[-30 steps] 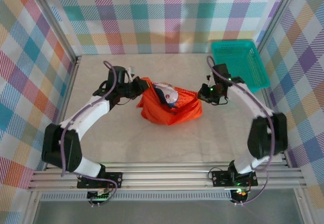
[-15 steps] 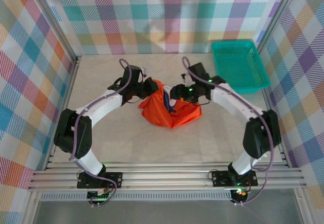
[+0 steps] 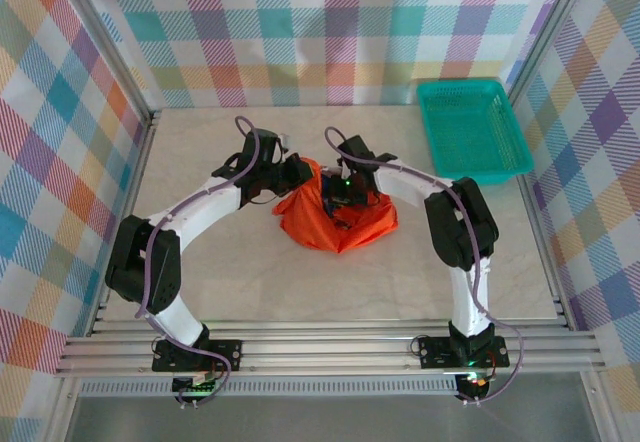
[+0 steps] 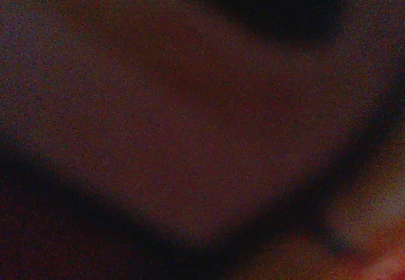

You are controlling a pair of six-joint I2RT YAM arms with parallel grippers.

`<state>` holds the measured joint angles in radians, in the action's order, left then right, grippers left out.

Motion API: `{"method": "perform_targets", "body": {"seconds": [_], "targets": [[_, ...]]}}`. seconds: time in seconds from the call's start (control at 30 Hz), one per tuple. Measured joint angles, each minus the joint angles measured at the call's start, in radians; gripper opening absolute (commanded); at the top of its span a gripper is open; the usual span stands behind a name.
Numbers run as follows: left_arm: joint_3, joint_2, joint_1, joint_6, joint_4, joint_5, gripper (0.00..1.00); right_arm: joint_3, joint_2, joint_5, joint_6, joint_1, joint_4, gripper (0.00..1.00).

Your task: Fold the inside-out t-shirt

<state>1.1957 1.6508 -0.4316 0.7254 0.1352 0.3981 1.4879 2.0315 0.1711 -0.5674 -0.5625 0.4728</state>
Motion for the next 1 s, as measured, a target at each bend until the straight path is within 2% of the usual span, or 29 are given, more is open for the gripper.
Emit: {"method": "perform_targets", "body": {"seconds": [0.13, 0.27, 0.37, 0.47, 0.6, 0.63, 0.73, 0.8, 0.87, 1.0], "targets": [[0.018, -0.010, 0.005, -0.053, 0.074, -0.024, 0.00, 0.031, -0.041, 0.021, 0.039, 0.007, 0.088, 0.00], [0.093, -0.010, 0.047, -0.121, 0.180, -0.023, 0.00, 0.037, -0.213, 0.118, 0.110, 0.028, 0.233, 0.00], [0.161, -0.004, 0.094, -0.165, 0.232, 0.012, 0.00, 0.051, -0.405, 0.261, 0.141, 0.068, 0.277, 0.00], [0.226, 0.003, 0.099, -0.197, 0.231, 0.093, 0.00, 0.056, -0.558, 0.443, 0.130, 0.164, 0.258, 0.00], [0.243, 0.003, 0.084, -0.217, 0.195, 0.172, 0.00, -0.026, -0.644, 0.652, 0.033, 0.306, 0.138, 0.00], [0.232, 0.003, 0.082, -0.219, 0.184, 0.179, 0.03, -0.061, -0.645, 0.694, -0.003, 0.328, 0.100, 0.00], [0.186, 0.003, 0.084, -0.226, 0.180, 0.158, 0.43, -0.135, -0.610, 0.760, -0.085, 0.358, 0.035, 0.00], [0.141, 0.002, 0.109, -0.238, 0.180, 0.125, 0.56, -0.151, -0.584, 0.774, -0.126, 0.378, 0.015, 0.00], [0.089, -0.012, 0.128, -0.267, 0.184, 0.106, 0.61, -0.164, -0.562, 0.786, -0.165, 0.401, -0.031, 0.00], [0.026, -0.080, 0.110, -0.333, 0.194, 0.121, 0.61, -0.179, -0.518, 0.807, -0.211, 0.421, -0.095, 0.00]]}}
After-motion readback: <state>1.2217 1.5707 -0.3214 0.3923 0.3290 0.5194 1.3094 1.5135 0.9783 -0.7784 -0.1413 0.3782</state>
